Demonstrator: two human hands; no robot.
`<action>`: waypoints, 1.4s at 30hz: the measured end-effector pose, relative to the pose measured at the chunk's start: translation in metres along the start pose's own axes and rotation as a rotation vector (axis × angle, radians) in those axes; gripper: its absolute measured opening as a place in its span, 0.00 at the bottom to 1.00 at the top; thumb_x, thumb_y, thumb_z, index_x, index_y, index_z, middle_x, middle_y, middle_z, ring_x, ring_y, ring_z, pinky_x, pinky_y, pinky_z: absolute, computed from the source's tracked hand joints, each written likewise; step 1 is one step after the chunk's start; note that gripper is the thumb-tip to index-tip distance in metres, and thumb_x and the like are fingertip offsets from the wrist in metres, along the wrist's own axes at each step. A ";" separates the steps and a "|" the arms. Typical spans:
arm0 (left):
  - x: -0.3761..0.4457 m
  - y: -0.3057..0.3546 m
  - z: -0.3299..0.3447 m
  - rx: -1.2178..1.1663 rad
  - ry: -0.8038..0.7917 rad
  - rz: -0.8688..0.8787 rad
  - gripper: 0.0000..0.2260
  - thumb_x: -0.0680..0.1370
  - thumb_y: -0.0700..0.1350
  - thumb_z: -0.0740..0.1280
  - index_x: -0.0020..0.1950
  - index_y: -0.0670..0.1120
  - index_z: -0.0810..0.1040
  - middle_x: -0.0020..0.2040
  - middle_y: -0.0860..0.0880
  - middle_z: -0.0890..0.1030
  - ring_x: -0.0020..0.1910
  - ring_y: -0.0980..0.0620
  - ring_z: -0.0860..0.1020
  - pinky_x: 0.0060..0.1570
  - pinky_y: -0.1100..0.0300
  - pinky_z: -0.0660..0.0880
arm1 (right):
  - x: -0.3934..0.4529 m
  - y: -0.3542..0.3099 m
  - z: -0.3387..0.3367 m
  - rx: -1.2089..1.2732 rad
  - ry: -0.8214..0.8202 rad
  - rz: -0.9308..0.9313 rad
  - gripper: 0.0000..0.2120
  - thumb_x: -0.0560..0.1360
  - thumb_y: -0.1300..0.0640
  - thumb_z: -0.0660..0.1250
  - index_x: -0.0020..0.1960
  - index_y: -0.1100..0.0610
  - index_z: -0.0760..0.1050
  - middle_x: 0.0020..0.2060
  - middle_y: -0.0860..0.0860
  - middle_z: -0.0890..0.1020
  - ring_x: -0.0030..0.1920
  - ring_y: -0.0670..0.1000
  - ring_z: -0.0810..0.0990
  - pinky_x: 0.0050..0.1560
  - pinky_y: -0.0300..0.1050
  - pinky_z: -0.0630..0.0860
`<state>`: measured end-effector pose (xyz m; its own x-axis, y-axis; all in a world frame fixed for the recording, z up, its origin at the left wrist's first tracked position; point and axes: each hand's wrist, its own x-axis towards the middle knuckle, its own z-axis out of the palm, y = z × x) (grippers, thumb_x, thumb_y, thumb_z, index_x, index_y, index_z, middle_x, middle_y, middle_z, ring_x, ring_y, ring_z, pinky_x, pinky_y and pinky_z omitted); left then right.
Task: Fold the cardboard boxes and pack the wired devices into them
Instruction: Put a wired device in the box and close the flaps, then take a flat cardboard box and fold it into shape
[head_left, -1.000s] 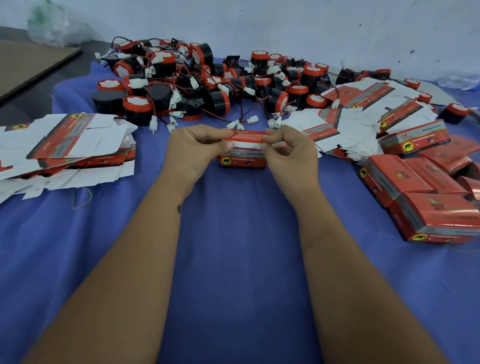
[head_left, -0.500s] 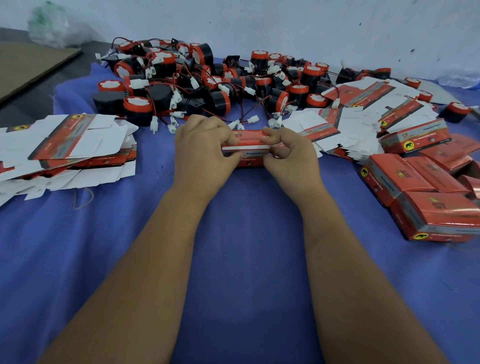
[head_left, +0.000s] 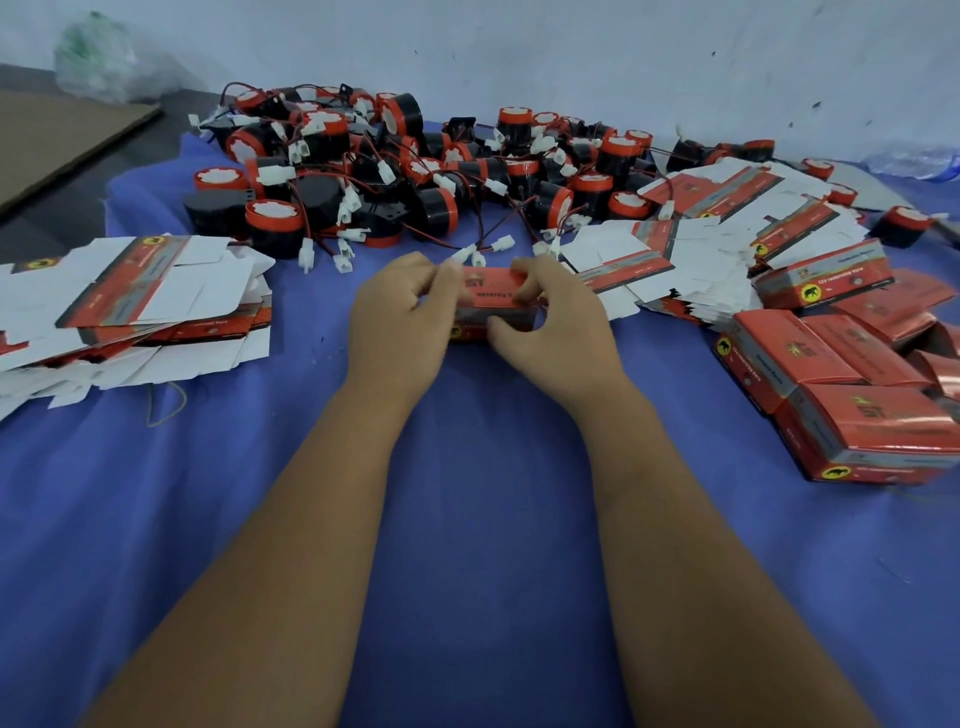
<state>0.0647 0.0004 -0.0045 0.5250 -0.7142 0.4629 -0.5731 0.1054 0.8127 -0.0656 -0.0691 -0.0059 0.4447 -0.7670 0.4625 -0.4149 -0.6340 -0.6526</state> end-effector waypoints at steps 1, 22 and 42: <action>0.000 -0.001 -0.001 -0.061 0.033 -0.040 0.19 0.83 0.48 0.60 0.36 0.43 0.79 0.37 0.48 0.77 0.36 0.52 0.74 0.38 0.58 0.70 | 0.000 -0.003 -0.002 -0.063 -0.003 -0.043 0.16 0.67 0.53 0.73 0.48 0.59 0.72 0.47 0.52 0.76 0.50 0.54 0.73 0.50 0.53 0.73; -0.003 0.001 0.010 -0.137 -0.332 -0.254 0.14 0.82 0.47 0.62 0.40 0.53 0.83 0.40 0.58 0.84 0.43 0.64 0.81 0.57 0.56 0.77 | -0.048 -0.006 -0.092 -0.952 0.175 0.543 0.11 0.70 0.62 0.65 0.51 0.60 0.68 0.58 0.61 0.70 0.61 0.61 0.65 0.60 0.54 0.60; 0.010 -0.003 0.003 -0.585 -0.003 -0.436 0.09 0.78 0.36 0.58 0.41 0.43 0.75 0.33 0.51 0.79 0.32 0.57 0.77 0.31 0.64 0.75 | 0.008 -0.054 0.004 -0.289 -0.297 -0.208 0.10 0.73 0.65 0.61 0.52 0.60 0.77 0.56 0.52 0.75 0.55 0.56 0.72 0.50 0.55 0.72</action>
<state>0.0699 -0.0094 -0.0031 0.6267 -0.7774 0.0538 0.1180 0.1629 0.9796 -0.0363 -0.0401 0.0308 0.7325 -0.5858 0.3468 -0.4783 -0.8054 -0.3501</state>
